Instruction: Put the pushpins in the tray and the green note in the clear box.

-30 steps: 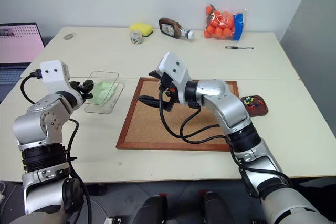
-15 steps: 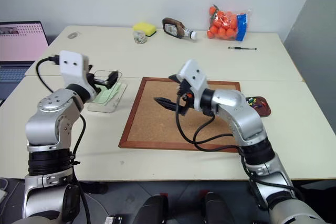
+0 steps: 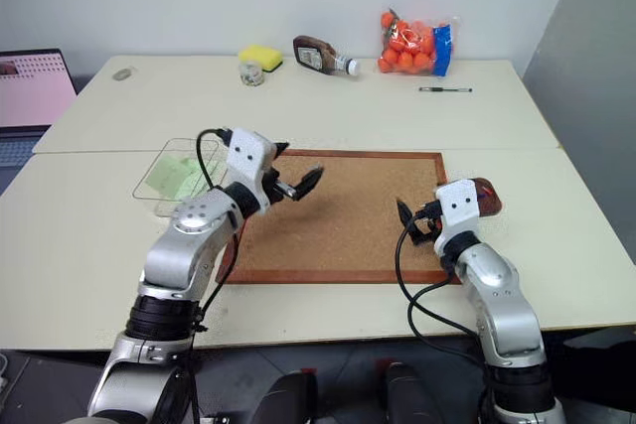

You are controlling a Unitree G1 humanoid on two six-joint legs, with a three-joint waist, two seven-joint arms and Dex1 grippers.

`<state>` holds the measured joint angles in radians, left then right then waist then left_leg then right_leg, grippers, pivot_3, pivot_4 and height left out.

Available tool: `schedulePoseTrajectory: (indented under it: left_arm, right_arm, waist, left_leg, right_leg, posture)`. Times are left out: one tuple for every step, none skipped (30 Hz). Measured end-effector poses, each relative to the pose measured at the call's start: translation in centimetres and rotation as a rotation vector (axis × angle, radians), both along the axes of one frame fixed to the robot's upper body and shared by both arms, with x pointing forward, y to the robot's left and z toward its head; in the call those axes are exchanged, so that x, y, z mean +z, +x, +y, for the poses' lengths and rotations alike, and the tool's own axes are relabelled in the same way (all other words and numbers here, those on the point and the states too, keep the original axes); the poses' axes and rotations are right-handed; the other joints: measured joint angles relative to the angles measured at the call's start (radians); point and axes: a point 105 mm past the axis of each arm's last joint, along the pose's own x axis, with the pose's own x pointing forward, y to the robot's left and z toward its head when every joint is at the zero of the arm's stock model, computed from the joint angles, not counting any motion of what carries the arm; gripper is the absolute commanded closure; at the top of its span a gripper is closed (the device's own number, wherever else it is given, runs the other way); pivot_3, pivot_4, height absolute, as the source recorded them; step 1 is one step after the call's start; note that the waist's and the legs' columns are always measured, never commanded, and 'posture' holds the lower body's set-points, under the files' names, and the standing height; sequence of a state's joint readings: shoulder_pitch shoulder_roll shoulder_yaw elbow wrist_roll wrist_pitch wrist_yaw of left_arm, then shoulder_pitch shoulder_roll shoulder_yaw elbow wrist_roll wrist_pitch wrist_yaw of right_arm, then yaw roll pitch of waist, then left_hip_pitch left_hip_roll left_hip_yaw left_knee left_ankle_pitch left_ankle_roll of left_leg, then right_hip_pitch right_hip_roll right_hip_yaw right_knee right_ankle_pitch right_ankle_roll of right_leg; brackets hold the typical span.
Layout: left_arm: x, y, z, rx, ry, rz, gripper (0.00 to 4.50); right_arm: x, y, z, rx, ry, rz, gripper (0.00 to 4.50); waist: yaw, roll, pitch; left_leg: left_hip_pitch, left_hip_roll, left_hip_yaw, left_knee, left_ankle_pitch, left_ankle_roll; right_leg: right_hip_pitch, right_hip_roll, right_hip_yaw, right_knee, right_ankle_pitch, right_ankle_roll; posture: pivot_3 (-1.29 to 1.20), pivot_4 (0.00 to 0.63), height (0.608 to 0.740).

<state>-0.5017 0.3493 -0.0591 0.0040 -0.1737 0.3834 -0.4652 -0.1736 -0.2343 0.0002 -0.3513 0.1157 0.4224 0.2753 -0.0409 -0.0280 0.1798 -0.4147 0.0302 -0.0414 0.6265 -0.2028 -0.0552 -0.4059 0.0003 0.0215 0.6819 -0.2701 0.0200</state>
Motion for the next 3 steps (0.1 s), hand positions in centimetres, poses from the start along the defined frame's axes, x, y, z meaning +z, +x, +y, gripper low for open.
schedulePoseTrajectory:
  left_arm:
    - [-0.53, -0.04, 0.1, 0.002, 0.002, 0.015, 0.04]
    - [-0.92, -0.1, 0.14, 0.002, 0.002, 0.026, 0.04]
    - [-1.12, -0.13, 0.15, 0.003, 0.002, 0.031, 0.04]
  right_arm:
    - [0.09, -0.01, 0.04, -0.004, 0.003, -0.009, 0.0]
    - [0.15, -0.02, 0.02, -0.009, 0.004, -0.017, 0.0]
    - [0.19, -0.02, 0.0, -0.015, 0.003, -0.023, 0.0]
  waist:
    - [0.001, 0.0, 0.0]
    - [0.004, 0.0, 0.0]
    - [0.007, 0.0, 0.0]
  left_leg:
    - [0.0, 0.0, 0.0, 0.0, 0.0, 0.0]
    - [-0.001, 0.0, 0.0, 0.0, 0.0, 0.0]
    - [-0.001, 0.0, 0.0, 0.0, 0.0, 0.0]
  right_leg:
    - [0.0, 0.0, 0.0, 0.0, 0.0, 0.0]
    - [0.0, 0.0, 0.0, 0.0, 0.0, 0.0]
    - [0.0, 0.0, 0.0, 0.0, 0.0, 0.0]
  posture:
    - [0.0, 0.15, 0.74]
    - [0.0, 0.15, 0.74]
    - [0.0, 0.15, 0.74]
